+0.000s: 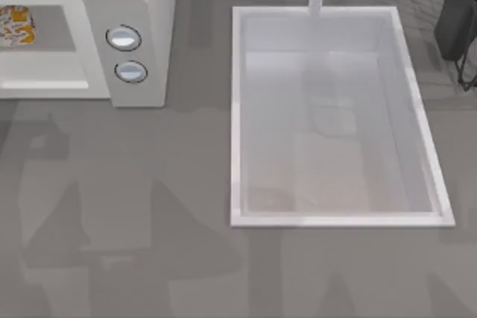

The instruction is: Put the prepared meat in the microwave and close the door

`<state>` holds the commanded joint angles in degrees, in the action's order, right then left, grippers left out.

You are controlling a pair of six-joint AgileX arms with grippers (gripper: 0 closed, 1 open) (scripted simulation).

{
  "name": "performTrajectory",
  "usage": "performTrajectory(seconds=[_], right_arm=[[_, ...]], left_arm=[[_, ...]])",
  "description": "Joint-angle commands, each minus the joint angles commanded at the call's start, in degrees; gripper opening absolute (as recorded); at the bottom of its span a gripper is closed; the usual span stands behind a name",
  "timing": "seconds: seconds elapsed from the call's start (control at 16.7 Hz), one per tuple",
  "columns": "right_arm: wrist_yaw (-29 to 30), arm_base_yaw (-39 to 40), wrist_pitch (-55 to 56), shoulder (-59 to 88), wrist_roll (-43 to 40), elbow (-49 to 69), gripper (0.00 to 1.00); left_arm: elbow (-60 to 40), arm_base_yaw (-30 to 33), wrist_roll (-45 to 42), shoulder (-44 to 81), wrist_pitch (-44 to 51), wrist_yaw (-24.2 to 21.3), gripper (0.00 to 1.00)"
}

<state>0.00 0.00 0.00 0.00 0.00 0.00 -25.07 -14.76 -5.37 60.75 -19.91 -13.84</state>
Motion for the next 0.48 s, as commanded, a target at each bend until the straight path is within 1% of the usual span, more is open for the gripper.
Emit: performTrajectory(seconds=[0.48], right_arm=[[0.0,0.0,0.0,0.0,0.0,0.0,1.00]], left_arm=[[15.4,8.3,3.3,-39.4,12.2,9.4,1.00]])
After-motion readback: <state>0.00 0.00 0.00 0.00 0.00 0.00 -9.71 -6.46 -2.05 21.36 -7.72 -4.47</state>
